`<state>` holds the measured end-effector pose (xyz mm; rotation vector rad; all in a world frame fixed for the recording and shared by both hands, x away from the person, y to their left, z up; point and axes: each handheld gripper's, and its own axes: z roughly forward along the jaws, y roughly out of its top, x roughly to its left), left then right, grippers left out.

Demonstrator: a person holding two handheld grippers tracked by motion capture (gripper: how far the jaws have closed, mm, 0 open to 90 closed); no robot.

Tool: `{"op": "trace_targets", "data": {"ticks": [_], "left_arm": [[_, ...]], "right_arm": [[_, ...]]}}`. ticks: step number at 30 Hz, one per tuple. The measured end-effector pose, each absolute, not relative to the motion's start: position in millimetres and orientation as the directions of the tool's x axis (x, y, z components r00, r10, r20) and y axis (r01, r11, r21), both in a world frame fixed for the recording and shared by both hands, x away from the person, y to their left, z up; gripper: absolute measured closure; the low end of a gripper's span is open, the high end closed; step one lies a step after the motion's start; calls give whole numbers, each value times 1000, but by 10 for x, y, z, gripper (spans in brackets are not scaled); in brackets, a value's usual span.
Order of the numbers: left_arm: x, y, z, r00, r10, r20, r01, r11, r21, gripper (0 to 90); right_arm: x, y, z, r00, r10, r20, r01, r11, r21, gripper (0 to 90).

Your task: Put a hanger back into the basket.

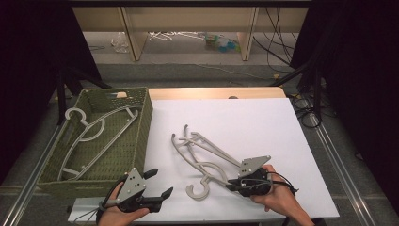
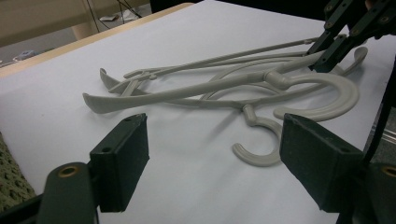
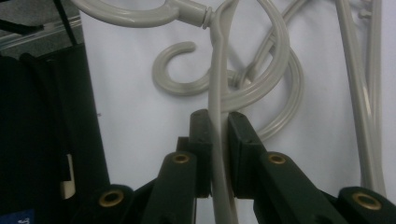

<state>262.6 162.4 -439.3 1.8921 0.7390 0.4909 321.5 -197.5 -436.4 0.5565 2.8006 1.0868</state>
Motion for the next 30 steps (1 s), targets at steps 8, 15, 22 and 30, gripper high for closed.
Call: {"op": "trace_targets", "data": {"ticks": [8,15,22,30], "left_arm": [[2688,1530,-4406,759,646,86,212,-369,905,311],[2763,1417,-4489,788,599,145,192,-461,866,344],[2782,1333,-4537,821,538,191,152,-528,835,365],[2831,1228,-4535,862,449,234,98,-602,793,399]], "right_arm": [[3161,-1953,-4341,-948,309,68,273,689,672,821],[3103,-1901,-4330,-963,258,76,241,704,668,821],[3049,-1839,-4316,-973,213,84,214,711,670,821],[3022,-1809,-4305,-977,192,90,201,714,671,821]]}}
